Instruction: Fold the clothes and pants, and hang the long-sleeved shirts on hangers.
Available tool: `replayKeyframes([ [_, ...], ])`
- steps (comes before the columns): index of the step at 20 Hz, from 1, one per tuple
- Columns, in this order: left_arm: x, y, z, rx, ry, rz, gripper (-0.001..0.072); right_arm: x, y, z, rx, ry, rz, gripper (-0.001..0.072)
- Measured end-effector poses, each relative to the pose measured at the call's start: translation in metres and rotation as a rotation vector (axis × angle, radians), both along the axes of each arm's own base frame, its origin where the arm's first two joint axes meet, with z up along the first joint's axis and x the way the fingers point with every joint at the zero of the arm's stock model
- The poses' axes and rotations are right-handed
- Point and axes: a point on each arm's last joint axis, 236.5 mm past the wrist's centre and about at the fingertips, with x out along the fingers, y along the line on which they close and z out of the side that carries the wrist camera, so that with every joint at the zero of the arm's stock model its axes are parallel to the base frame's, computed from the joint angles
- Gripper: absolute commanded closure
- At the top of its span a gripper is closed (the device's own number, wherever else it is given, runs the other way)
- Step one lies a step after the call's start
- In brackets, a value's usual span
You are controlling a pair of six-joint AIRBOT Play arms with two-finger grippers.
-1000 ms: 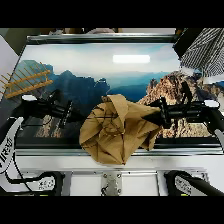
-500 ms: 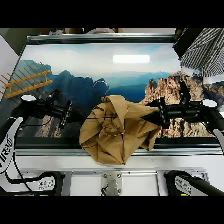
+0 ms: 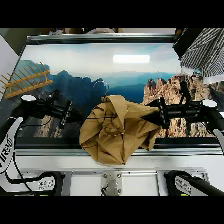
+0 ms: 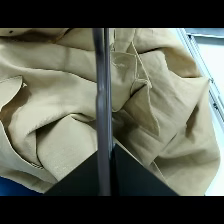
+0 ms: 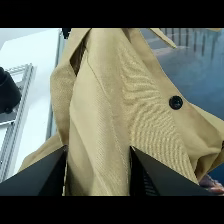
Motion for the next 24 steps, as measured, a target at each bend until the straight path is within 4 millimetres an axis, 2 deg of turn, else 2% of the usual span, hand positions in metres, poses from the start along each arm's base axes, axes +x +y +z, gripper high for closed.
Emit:
replayKeyframes([
  [2,0.000,0.000,0.000,0.000,0.000,0.000,0.0690,0.000,0.000,0.000,0.000,0.000,0.000,0.0280],
  [3,0.000,0.000,0.000,0.000,0.000,0.000,0.0690,0.000,0.000,0.000,0.000,0.000,0.000,0.0404],
  [4,0.000,0.000,0.000,0.000,0.000,0.000,0.0690,0.000,0.000,0.000,0.000,0.000,-0.001,0.0691],
  [11,0.000,0.000,0.000,0.001,0.001,0.000,0.0690,0.008,-0.001,-0.003,-0.015,-0.017,-0.030,0.0697],
  [18,0.003,-0.002,0.002,-0.012,-0.004,0.012,0.0690,0.036,-0.007,-0.014,-0.102,-0.325,-0.096,0.0696],
  [24,0.002,-0.002,0.004,-0.019,-0.002,0.010,0.0690,0.046,-0.008,-0.009,-0.093,-0.365,-0.135,0.0699],
])
